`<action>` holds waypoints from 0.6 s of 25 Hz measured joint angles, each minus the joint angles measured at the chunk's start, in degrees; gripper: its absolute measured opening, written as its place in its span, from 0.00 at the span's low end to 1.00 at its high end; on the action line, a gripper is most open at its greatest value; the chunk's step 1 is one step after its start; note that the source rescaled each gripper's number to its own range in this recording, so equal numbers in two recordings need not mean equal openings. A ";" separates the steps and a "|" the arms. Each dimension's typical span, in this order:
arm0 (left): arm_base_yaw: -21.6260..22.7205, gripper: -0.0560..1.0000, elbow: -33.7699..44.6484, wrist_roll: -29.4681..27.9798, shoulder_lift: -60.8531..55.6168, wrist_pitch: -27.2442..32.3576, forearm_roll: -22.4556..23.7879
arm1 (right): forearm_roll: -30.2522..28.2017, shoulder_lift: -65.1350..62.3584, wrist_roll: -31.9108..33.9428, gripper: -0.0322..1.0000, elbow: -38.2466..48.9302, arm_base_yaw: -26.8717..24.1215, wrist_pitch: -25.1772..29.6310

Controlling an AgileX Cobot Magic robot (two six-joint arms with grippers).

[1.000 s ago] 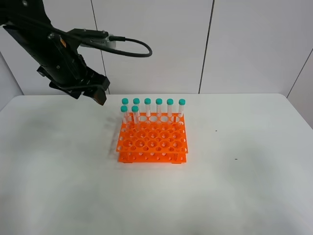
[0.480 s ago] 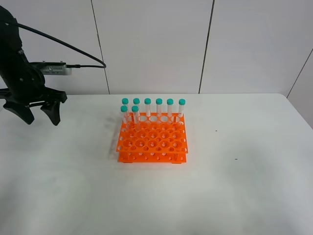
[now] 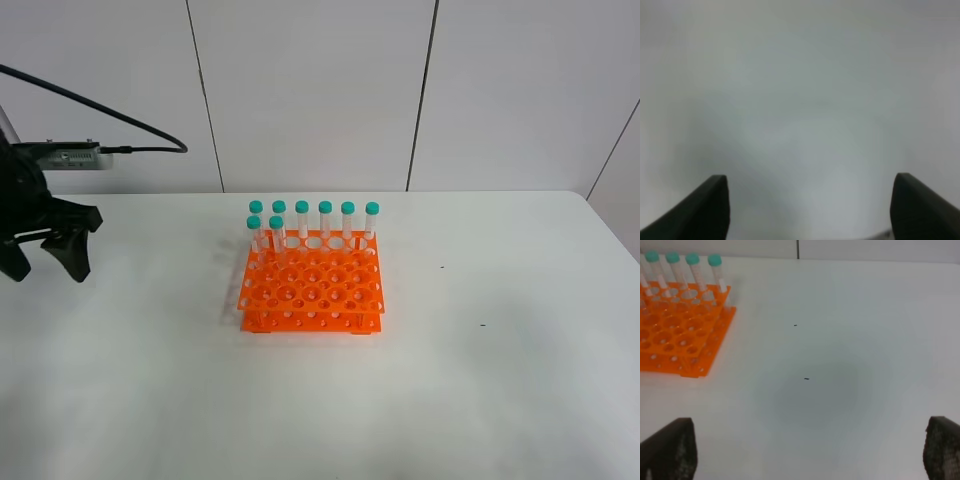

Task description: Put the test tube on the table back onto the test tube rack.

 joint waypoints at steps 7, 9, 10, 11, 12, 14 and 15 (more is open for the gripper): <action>0.00 0.96 17.87 0.00 -19.25 0.00 -2.14 | 0.00 0.00 0.00 0.99 0.00 0.00 0.00; 0.00 0.96 23.07 0.00 -25.24 0.00 -2.14 | 0.00 0.00 0.00 0.99 0.00 0.00 0.00; 0.00 0.96 25.16 0.00 -27.78 0.00 -2.14 | 0.00 0.00 0.00 0.99 0.00 0.00 0.00; 0.00 0.96 27.58 0.00 -30.82 -0.07 -2.14 | 0.00 0.00 0.00 0.99 0.00 0.00 0.00; 0.00 0.96 29.90 0.00 -33.35 -0.26 -2.19 | 0.00 0.00 0.00 0.99 0.00 0.00 0.00; 0.00 0.96 34.07 0.00 -39.25 -2.23 -2.19 | 0.00 0.00 0.00 0.99 0.00 0.00 0.00; 0.00 0.96 36.16 0.00 -42.13 -3.49 -2.19 | 0.00 0.00 0.00 0.99 0.00 0.00 0.00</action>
